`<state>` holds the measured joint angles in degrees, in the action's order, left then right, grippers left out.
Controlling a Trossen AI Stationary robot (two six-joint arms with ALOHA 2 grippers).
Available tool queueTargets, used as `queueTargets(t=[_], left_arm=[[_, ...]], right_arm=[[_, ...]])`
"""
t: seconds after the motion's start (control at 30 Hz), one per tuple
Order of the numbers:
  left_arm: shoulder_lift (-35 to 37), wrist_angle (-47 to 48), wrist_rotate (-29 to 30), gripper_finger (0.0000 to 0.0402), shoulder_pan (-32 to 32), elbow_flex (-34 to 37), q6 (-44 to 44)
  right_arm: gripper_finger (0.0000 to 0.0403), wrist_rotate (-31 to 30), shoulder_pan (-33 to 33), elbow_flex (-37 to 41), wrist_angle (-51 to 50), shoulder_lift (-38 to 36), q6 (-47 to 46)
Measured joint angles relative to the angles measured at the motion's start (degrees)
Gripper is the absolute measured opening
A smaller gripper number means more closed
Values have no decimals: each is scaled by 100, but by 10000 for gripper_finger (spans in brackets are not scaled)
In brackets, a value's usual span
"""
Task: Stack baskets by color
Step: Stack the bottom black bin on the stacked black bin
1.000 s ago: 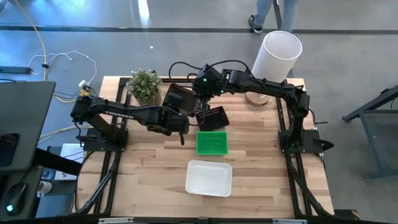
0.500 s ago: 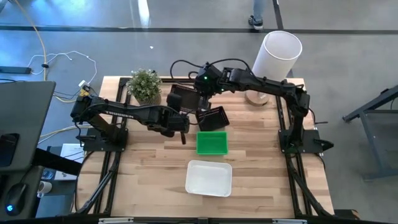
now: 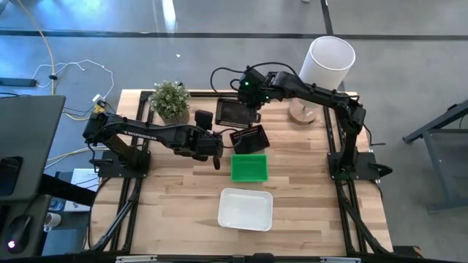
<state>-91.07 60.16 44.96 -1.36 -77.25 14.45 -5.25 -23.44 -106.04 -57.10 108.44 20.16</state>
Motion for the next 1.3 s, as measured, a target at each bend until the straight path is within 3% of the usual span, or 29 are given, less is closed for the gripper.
queueTargets(t=[0.13, 0.27, 0.43, 0.7, 0.93, 1.3], left_arm=[[112, -3, -624, 157, -57, 4, -183], [201, -3, -1300, 157, -162, 7, -522], [285, -12, -1531, 157, -243, 7, -740], [478, -454, -2028, 157, -276, 360, -848], [995, -1566, -2739, 157, -405, 1196, -904], [1684, -1898, -2856, 156, -466, 1620, -1134]], right_arm=[[0, 523, -189, 2, -383, 0, 448], [0, 1527, -450, 2, -816, 0, 1106], [0, 2694, -845, 3, -1023, -13, 1870], [0, 3660, -1143, 4, -1420, -5, 2783], [0, 3826, -1051, 4, -1472, 53, 3085], [0, 3780, -1012, 4, -1545, 629, 3126]])
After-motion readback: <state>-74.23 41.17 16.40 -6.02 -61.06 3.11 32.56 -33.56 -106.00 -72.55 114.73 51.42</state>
